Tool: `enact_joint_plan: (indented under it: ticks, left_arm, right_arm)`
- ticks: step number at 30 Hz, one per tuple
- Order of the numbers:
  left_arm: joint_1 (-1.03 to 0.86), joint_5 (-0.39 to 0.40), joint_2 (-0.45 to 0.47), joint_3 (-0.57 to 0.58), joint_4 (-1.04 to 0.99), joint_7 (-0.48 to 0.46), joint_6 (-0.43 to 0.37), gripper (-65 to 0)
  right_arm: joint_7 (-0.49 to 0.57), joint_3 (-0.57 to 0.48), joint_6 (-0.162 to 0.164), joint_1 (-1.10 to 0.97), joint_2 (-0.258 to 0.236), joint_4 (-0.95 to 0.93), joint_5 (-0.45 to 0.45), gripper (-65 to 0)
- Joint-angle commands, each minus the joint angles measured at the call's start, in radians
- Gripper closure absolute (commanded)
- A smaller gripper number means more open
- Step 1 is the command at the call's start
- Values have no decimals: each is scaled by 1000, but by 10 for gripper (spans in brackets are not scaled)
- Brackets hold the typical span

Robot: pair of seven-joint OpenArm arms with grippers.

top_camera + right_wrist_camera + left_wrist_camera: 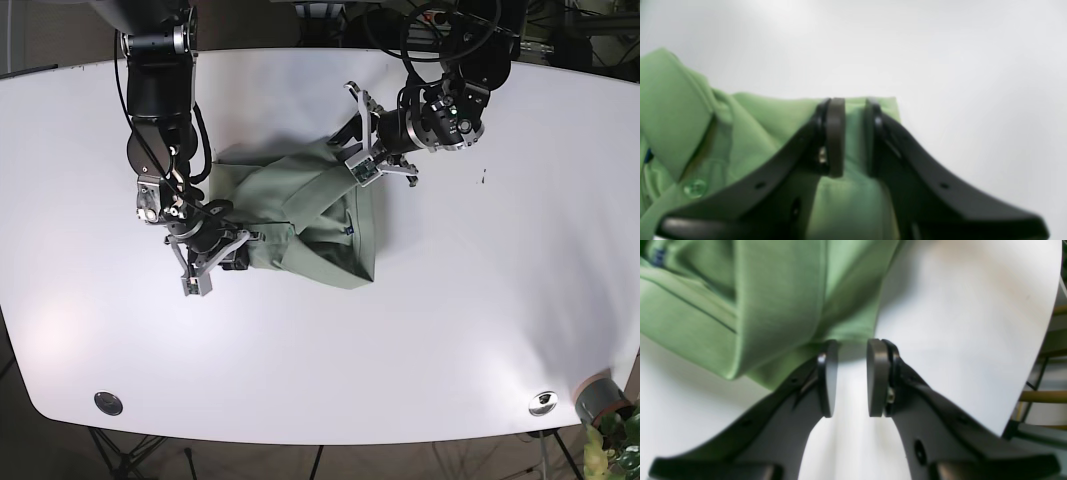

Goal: Fold the T-shirt properly
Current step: 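Release the polo and raise both grippers above the folded bundle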

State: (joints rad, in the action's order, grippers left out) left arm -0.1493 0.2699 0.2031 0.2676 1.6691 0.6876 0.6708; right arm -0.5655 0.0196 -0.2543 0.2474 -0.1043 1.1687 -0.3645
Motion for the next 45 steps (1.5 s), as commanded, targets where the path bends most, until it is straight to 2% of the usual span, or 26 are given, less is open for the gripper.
enact_joint_plan:
  ticks: [1, 5, 11, 14, 18, 23, 31, 33, 39, 45]
  left_arm:
    - [12, 16, 6, -1, -8, -22, 4, -138]
    - [55, 15, 29, -1, -90, -22, 4, -138]
    - [136, 12, 32, -52, -228, -24, 4, -138]
    - [205, -21, 31, -66, -303, -30, 10, -138]
    - [279, -71, 31, -66, -381, -85, 10, -138]
    - [394, -110, 25, -66, -510, -145, 7, -139]
    - [551, -110, 23, -64, -703, -248, 5, -140]
    - [590, -108, 23, -64, -740, -257, 4, -140]
    - [641, -106, 23, -67, -754, -254, 4, -140]
    - [609, -106, 34, -74, -590, -243, 4, -140]
  right_arm:
    - [57, -11, -6, 22, -10, -22, -8, -95]
    - [88, -11, -6, 20, -12, -60, -8, -95]
    - [88, -11, -7, -23, -50, -16, -17, -94]
    - [86, -11, -7, -61, -62, 24, -8, -94]
    - [81, -11, -7, -112, -81, 99, -17, -94]
    - [80, -13, -7, -193, -81, 195, -11, -94]
    - [78, -19, -7, -325, -68, 337, -18, -94]
    - [78, -54, -7, -354, -50, 371, -11, -94]
    - [78, -159, 2, -385, -45, 445, -14, -94]
    - [20, -166, 3, -402, -27, 567, -20, -94]
